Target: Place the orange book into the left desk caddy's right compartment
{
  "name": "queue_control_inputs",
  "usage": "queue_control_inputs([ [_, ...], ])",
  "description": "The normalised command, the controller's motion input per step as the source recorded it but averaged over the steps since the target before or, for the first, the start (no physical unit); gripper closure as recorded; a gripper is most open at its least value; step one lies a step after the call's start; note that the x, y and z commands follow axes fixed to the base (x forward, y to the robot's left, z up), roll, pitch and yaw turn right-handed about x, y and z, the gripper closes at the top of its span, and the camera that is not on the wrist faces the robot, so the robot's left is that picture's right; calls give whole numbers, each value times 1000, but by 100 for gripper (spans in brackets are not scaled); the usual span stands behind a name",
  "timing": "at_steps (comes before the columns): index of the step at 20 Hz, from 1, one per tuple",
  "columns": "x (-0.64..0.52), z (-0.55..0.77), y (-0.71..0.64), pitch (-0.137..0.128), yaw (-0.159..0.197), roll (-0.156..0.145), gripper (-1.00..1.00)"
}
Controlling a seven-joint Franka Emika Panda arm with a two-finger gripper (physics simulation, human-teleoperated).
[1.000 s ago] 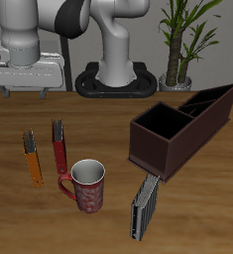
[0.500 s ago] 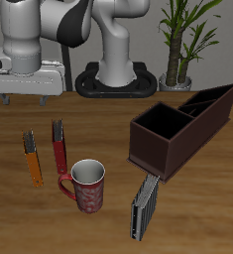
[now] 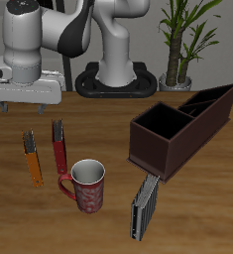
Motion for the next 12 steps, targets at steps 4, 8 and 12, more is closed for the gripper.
queue_control_inputs([
  [4,27,-116,-82,-6,-12,-30,-100],
  [8,25,-147,-61,6,-5,-20,-100],
  [12,32,-242,-61,14,-2,-22,-100],
])
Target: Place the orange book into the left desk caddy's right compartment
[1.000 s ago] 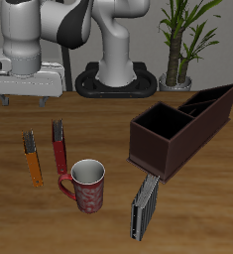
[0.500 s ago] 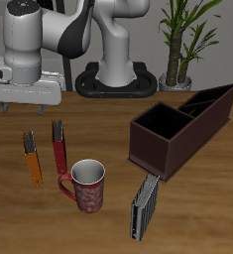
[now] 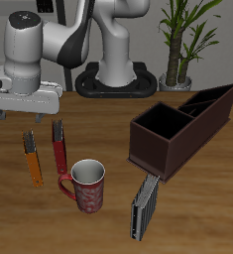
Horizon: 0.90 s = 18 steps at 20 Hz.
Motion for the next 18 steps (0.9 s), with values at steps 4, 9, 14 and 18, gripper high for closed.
queue_control_inputs([
  [4,34,-247,-23,25,-8,-11,-100],
  [9,36,-199,-27,19,-11,-10,-100],
  [14,45,-265,4,29,-1,2,-100],
  [18,33,-234,32,27,4,-2,-100],
])
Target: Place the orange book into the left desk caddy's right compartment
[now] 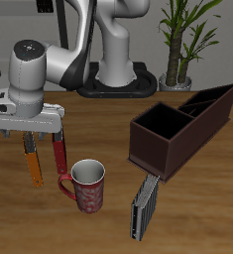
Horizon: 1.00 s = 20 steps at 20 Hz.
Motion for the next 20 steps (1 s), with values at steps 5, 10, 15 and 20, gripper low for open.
queue_control_inputs([
  [5,64,-301,-18,42,9,-32,-100],
  [10,30,-193,-44,21,-23,-8,100],
  [15,-2,-36,-11,2,-12,-6,100],
  [20,-23,126,34,-19,-11,-9,100],
])
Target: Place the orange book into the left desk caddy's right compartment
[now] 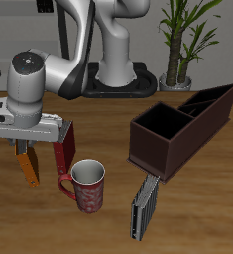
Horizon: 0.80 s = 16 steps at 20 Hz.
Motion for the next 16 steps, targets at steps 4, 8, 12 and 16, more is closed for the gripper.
queue_control_inputs([
  [4,-136,384,67,-39,-48,-26,100],
  [8,-289,637,208,-61,-46,-44,100],
  [12,-323,516,324,-21,-75,-21,100],
  [16,-456,648,513,-40,-46,-14,100],
])
